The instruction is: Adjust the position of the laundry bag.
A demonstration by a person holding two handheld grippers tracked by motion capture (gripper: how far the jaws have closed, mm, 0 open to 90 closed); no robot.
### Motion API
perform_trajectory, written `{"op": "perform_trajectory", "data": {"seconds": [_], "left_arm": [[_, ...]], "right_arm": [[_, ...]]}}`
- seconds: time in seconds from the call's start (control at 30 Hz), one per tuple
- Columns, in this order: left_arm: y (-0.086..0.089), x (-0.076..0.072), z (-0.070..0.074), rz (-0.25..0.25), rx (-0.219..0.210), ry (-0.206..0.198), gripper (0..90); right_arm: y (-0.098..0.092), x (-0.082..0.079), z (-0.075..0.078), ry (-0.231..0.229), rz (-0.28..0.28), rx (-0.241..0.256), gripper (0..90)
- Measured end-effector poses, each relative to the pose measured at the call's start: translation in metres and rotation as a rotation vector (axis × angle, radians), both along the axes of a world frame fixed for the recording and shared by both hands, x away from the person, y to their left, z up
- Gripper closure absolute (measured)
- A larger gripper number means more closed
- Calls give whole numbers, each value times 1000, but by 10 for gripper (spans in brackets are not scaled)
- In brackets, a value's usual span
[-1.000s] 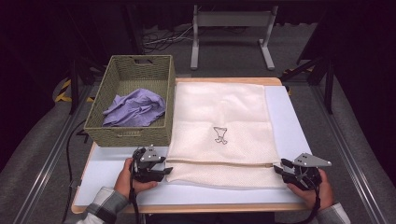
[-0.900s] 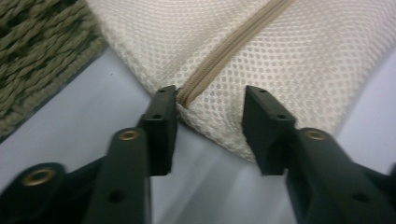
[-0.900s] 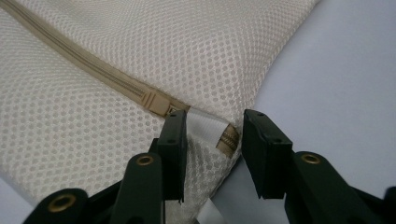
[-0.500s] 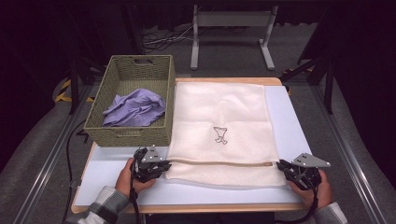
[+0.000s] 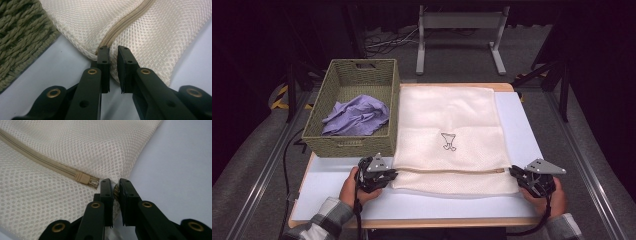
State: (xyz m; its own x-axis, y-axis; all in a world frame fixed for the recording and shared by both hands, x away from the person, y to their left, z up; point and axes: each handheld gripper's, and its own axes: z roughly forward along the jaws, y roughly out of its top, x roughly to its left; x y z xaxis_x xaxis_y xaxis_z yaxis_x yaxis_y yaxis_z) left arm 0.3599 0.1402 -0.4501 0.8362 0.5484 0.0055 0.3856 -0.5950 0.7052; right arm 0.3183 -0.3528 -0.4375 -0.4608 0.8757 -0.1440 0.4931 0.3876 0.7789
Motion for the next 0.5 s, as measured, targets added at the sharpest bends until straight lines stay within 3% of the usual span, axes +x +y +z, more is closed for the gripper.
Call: {"op": "perform_trajectory", "data": {"seconds": [0.5], "left_arm": [[1, -7, 3, -44, 2, -13, 851]], "right_arm": [[-6, -5, 0, 16, 7, 6, 845]]}}
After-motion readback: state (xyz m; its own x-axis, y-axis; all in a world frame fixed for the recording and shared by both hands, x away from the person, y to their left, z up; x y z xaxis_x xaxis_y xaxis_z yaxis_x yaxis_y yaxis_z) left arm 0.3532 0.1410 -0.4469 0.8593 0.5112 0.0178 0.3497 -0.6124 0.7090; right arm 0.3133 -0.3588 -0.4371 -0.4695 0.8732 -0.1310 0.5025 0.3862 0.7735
